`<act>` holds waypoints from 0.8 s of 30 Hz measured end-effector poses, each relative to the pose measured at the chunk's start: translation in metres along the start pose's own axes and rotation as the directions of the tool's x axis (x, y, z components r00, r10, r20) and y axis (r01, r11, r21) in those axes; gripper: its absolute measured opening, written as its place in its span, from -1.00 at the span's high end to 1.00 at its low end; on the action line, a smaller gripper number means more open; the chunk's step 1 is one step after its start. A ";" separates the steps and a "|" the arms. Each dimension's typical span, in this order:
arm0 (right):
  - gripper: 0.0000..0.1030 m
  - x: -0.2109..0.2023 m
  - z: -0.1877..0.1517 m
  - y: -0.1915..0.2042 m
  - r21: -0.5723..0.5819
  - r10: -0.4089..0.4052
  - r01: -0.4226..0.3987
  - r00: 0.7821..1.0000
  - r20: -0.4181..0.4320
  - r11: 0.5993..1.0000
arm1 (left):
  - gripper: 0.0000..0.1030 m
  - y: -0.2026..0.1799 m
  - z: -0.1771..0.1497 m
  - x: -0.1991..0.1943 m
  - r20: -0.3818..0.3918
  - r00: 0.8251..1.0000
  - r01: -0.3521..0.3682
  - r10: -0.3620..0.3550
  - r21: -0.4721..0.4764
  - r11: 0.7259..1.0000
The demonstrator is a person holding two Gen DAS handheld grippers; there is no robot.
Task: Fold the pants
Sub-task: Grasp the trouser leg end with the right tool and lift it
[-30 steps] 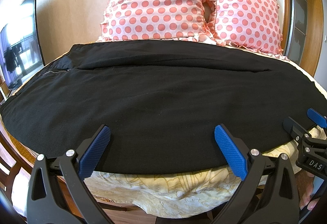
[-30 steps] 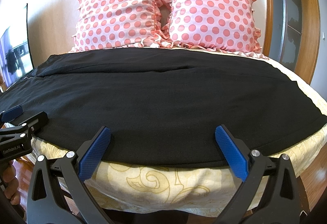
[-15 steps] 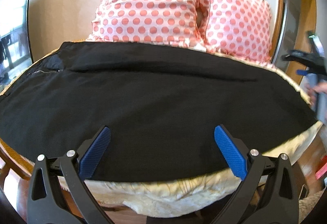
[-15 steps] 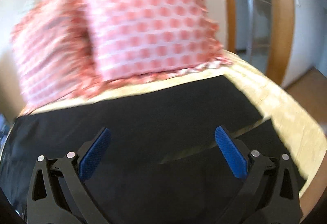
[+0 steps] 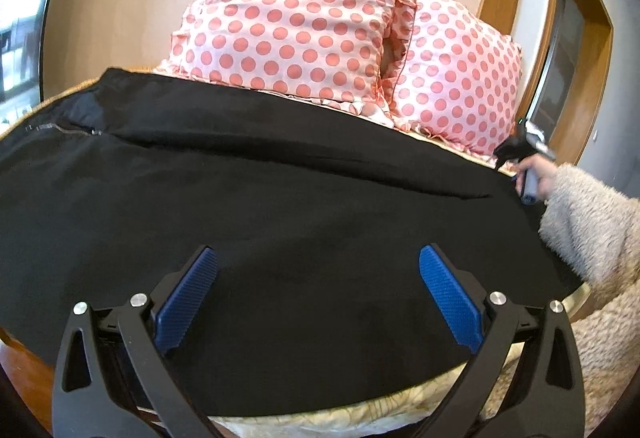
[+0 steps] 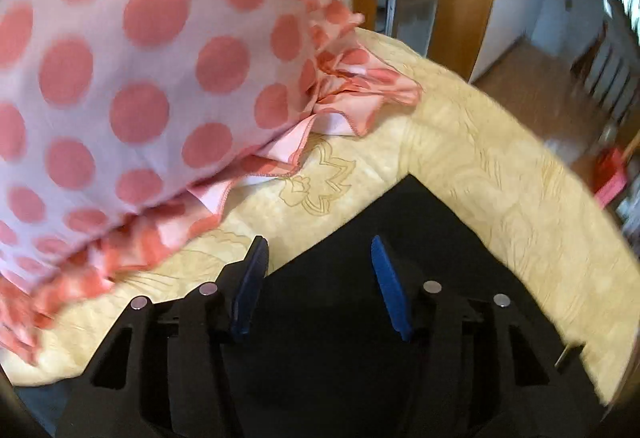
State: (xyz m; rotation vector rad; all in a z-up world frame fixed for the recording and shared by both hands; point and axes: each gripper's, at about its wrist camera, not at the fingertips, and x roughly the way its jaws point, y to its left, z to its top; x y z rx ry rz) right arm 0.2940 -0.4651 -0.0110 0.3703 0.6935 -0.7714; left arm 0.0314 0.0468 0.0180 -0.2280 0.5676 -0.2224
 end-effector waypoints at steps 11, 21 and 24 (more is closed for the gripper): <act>0.97 -0.072 -0.033 -0.099 0.183 0.379 -0.418 0.901 0.212 0.890 | -0.96 0.009 -0.005 -0.013 0.034 0.999 0.005 -0.004 -0.037 0.999; 0.97 -0.170 -0.184 -0.209 0.244 0.551 -0.605 0.794 0.256 0.758 | -0.96 0.016 -0.005 -0.029 0.062 0.996 -0.051 0.057 -0.103 0.993; 0.97 -0.156 -0.206 -0.220 0.323 0.595 -0.618 0.783 0.179 0.716 | -0.96 0.017 0.001 -0.033 0.085 0.993 -0.067 0.077 -0.115 0.991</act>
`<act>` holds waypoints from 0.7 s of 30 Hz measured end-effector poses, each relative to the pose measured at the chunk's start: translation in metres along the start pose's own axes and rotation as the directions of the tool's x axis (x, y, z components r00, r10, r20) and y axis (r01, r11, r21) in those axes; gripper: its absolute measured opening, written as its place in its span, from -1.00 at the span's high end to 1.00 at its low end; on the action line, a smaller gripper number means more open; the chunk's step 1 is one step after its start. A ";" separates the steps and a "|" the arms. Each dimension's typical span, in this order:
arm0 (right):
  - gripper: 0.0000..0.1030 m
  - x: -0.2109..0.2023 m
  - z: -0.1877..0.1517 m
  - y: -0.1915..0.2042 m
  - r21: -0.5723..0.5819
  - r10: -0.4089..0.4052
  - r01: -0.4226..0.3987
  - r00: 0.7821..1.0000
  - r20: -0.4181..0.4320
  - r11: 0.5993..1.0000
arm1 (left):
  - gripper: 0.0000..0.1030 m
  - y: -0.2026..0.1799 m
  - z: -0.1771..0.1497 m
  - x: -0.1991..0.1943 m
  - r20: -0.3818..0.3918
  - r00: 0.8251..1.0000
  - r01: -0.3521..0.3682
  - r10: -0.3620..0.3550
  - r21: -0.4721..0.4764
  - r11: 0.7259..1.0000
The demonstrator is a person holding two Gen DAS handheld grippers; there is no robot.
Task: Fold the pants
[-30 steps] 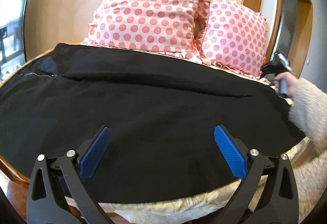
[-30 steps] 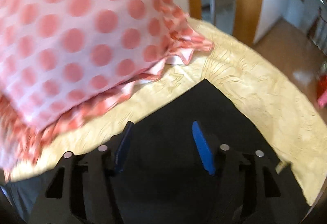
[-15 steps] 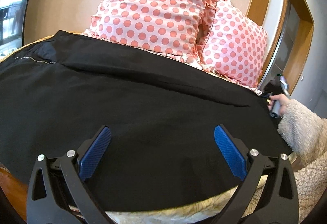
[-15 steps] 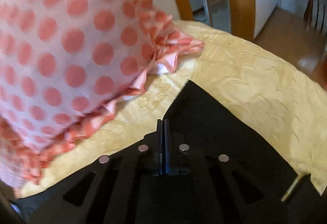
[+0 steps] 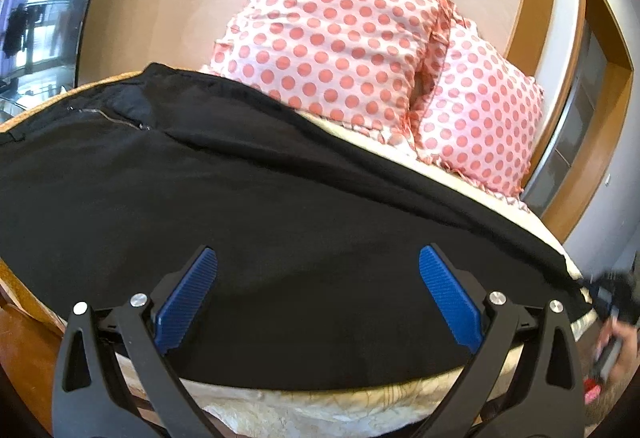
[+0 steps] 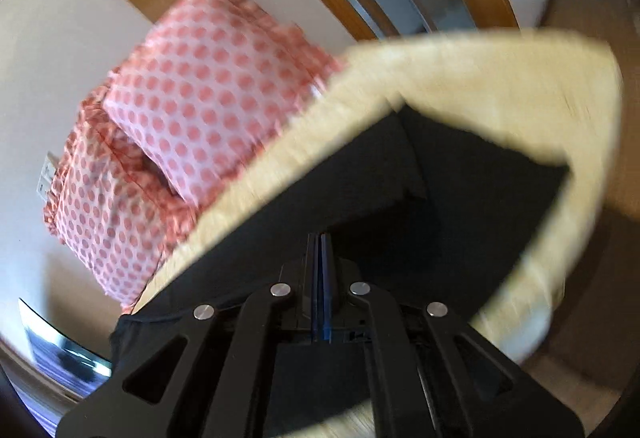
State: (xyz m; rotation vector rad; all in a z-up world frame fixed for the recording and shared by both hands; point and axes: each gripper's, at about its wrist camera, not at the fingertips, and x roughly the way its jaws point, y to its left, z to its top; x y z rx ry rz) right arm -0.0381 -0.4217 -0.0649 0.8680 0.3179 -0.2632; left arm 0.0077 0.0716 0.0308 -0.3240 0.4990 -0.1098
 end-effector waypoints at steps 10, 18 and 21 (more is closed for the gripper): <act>0.51 0.010 0.004 -0.016 0.182 0.089 -0.069 0.991 -0.103 0.981 | -0.96 0.022 0.030 -0.008 0.006 1.000 -0.008 0.008 -0.078 0.997; 0.64 0.024 0.020 -0.013 0.226 0.091 -0.073 0.994 -0.068 0.971 | -0.96 0.047 0.099 0.034 -0.074 0.997 -0.030 0.015 -0.198 0.980; 0.98 0.010 0.022 -0.010 0.168 0.111 -0.116 0.993 0.042 0.979 | -0.95 0.051 0.133 0.065 -0.107 0.993 -0.074 0.054 -0.197 0.978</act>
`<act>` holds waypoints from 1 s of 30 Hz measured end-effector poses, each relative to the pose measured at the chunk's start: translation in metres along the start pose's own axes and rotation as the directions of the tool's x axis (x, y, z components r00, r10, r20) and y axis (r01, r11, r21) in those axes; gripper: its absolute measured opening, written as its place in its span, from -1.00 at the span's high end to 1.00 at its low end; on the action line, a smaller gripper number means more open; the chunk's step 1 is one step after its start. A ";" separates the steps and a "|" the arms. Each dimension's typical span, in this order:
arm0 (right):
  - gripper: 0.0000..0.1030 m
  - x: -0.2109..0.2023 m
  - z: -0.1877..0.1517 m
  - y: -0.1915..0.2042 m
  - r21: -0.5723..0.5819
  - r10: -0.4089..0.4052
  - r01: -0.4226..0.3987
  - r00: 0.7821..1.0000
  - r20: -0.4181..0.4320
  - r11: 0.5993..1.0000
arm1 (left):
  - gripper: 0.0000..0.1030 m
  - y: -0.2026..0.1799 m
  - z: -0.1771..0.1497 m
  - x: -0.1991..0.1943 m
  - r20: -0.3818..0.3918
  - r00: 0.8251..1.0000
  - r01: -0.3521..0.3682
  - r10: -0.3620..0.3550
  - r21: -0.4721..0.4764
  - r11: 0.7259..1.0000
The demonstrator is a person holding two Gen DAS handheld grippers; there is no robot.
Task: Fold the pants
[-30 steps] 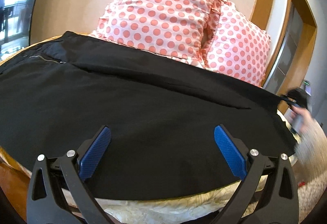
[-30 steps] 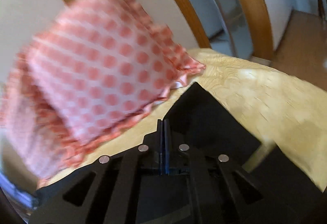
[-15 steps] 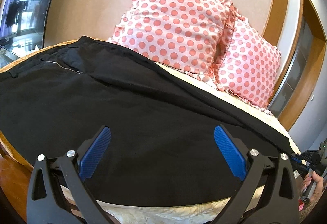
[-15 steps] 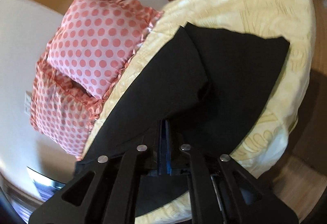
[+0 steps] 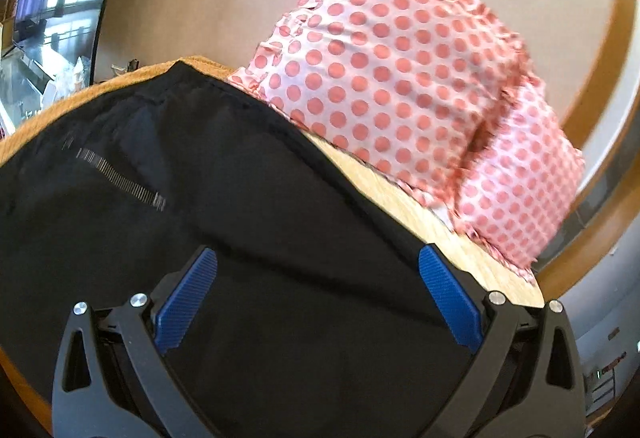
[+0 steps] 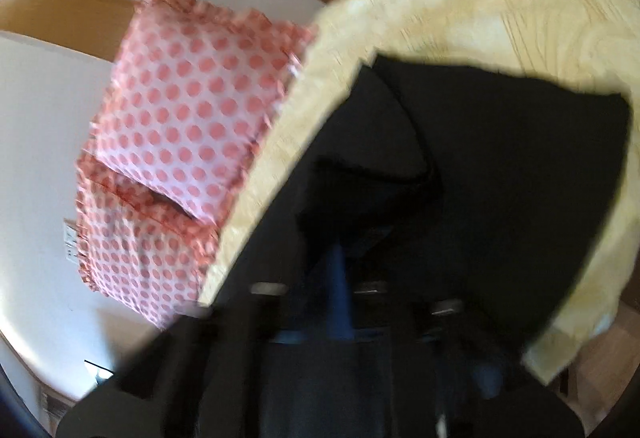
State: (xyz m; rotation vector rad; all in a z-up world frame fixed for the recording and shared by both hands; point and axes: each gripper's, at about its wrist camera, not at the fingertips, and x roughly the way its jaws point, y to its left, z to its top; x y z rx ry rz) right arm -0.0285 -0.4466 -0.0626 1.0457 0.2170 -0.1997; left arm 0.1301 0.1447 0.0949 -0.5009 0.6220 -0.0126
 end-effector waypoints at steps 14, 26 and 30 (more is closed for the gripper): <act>0.98 -0.012 0.005 0.006 -0.059 0.046 -0.042 0.997 0.059 0.997 | 0.03 0.021 0.097 0.201 -0.323 0.920 -0.285 0.221 -0.166 0.944; 0.98 -0.035 0.017 0.002 -0.096 0.030 -0.018 0.992 0.122 0.995 | 0.86 0.037 0.041 -0.008 0.030 0.996 -0.076 0.081 -0.146 0.986; 0.98 -0.039 0.019 -0.013 -0.078 -0.016 0.026 0.992 0.125 0.997 | 0.83 0.064 -0.049 -0.080 0.059 0.990 -0.121 0.131 -0.150 0.981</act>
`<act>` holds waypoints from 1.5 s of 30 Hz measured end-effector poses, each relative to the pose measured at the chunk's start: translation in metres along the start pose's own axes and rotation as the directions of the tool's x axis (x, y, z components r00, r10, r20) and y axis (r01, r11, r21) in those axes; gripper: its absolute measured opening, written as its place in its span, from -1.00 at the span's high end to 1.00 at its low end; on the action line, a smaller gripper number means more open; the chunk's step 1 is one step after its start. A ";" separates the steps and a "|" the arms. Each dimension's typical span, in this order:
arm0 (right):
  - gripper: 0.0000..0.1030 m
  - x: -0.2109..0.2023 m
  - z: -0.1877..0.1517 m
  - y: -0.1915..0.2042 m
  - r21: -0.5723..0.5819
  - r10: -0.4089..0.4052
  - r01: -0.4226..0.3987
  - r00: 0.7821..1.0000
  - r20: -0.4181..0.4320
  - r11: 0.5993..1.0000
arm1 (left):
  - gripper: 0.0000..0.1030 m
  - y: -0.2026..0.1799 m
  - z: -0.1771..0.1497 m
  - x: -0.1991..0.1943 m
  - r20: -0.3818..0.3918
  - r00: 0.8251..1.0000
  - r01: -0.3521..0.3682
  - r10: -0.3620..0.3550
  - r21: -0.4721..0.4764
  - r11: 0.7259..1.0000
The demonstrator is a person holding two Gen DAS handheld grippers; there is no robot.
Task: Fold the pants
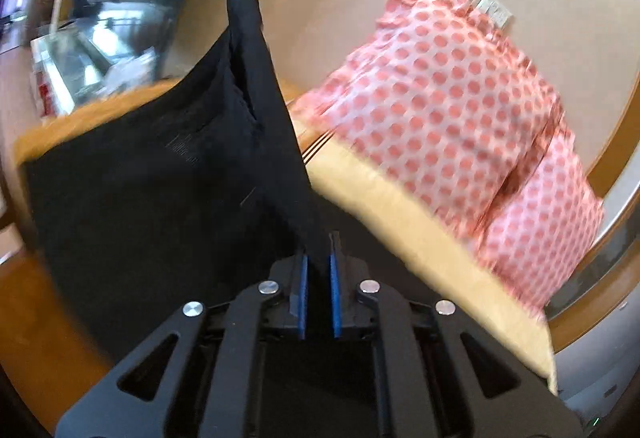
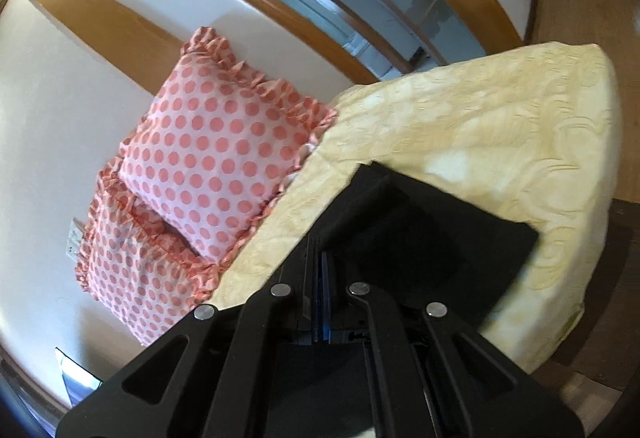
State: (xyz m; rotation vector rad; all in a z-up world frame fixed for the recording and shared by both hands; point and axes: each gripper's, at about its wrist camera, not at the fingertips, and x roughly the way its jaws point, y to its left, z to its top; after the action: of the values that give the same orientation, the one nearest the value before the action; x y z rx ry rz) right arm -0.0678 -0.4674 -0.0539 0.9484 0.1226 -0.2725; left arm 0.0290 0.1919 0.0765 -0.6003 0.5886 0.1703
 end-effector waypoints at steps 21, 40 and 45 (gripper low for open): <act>0.98 -0.022 0.001 -0.019 0.034 -0.104 0.105 0.994 -0.018 0.994 | 0.77 0.042 -0.050 -0.016 -0.077 0.996 0.029 -0.035 -0.076 0.997; 0.95 -0.040 -0.020 -0.024 -0.027 -0.250 0.250 0.968 0.006 0.968 | 0.68 0.057 -0.059 -0.015 -0.135 0.989 0.064 -0.061 0.018 0.998; -0.07 -0.064 0.000 -0.032 0.005 -0.286 0.287 0.952 0.113 0.958 | 0.11 0.072 -0.053 -0.045 0.003 0.999 -0.041 0.041 0.043 0.998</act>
State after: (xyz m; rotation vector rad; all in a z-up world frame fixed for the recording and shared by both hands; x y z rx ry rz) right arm -0.1385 -0.4737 -0.0647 0.9009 0.1582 -0.5928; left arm -0.0562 0.2210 0.0316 -0.5464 0.6016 0.1965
